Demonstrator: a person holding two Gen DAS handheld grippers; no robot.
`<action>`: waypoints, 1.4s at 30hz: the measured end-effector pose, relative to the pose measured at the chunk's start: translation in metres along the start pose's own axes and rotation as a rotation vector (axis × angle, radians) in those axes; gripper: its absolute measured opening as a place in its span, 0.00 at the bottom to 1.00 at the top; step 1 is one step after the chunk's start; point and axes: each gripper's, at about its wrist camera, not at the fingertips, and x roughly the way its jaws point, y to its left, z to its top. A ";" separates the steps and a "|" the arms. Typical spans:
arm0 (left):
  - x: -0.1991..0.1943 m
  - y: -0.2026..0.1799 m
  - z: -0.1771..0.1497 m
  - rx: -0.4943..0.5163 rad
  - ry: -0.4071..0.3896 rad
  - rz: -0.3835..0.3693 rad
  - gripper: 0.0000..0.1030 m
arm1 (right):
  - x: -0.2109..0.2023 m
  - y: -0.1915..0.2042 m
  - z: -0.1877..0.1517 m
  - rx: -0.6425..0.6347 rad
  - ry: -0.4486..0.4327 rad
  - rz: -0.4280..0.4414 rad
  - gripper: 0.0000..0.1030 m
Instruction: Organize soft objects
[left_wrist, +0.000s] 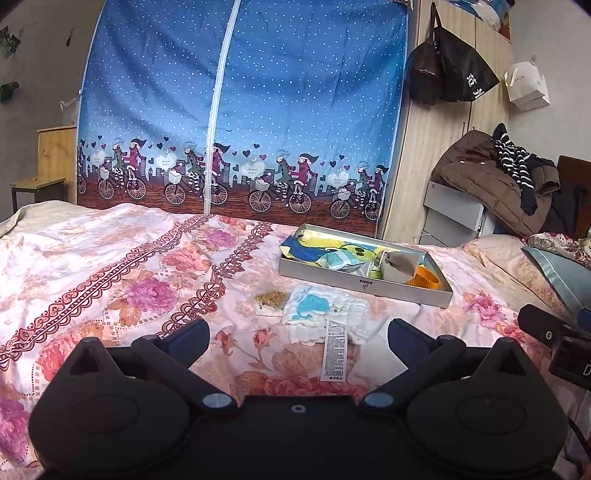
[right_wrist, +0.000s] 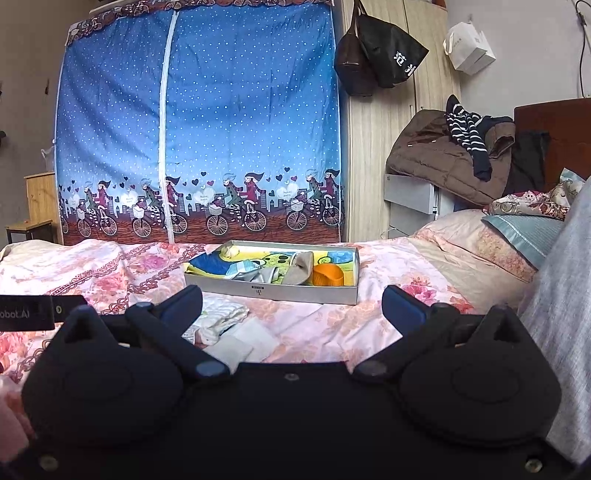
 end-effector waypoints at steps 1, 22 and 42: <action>0.000 0.001 0.000 -0.002 0.003 -0.001 0.99 | 0.000 0.000 0.000 0.001 0.001 -0.001 1.00; 0.022 0.001 -0.004 -0.004 0.143 0.089 0.99 | 0.018 0.006 -0.006 -0.058 0.150 -0.029 1.00; 0.024 -0.001 -0.005 -0.001 0.155 0.089 0.99 | 0.018 0.008 -0.007 -0.069 0.170 -0.025 1.00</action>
